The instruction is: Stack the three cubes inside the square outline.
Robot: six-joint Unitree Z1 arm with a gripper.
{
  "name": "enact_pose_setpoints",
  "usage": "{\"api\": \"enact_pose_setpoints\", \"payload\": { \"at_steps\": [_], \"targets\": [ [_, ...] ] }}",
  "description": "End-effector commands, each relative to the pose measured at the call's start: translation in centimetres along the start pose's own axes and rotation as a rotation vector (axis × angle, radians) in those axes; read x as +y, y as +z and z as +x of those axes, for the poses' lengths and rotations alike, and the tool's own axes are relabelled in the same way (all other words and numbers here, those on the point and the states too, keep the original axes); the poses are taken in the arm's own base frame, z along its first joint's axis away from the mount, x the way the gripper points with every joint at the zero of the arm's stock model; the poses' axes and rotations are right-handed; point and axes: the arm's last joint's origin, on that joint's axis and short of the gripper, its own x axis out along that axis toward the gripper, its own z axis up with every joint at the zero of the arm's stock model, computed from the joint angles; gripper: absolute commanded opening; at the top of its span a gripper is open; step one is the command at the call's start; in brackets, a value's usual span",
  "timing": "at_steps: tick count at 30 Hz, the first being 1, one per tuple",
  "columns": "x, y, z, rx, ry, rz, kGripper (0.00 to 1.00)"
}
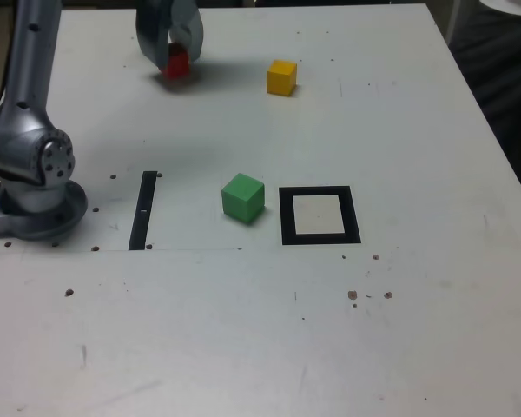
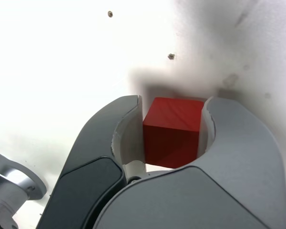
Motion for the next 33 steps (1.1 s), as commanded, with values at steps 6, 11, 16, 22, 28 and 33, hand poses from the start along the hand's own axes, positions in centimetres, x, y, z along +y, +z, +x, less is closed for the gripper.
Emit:
{"api": "enact_pose_setpoints", "payload": {
  "at_steps": [6,11,16,22,28,33],
  "targets": [
    [-5.8,-0.4,-2.0,-0.037,0.052,0.105,0.28],
    [-9.5,-1.0,-2.9,-0.049,0.069,0.167,0.28],
    [-13.0,-2.0,-3.8,-0.075,0.082,0.220,0.28],
    [-16.9,-3.2,-4.4,-0.095,0.100,0.281,0.28],
    [-20.8,-4.3,-4.5,-0.105,0.115,0.339,0.28],
    [-24.2,-5.2,-4.4,-0.116,0.127,0.389,0.28]
  ]
}}
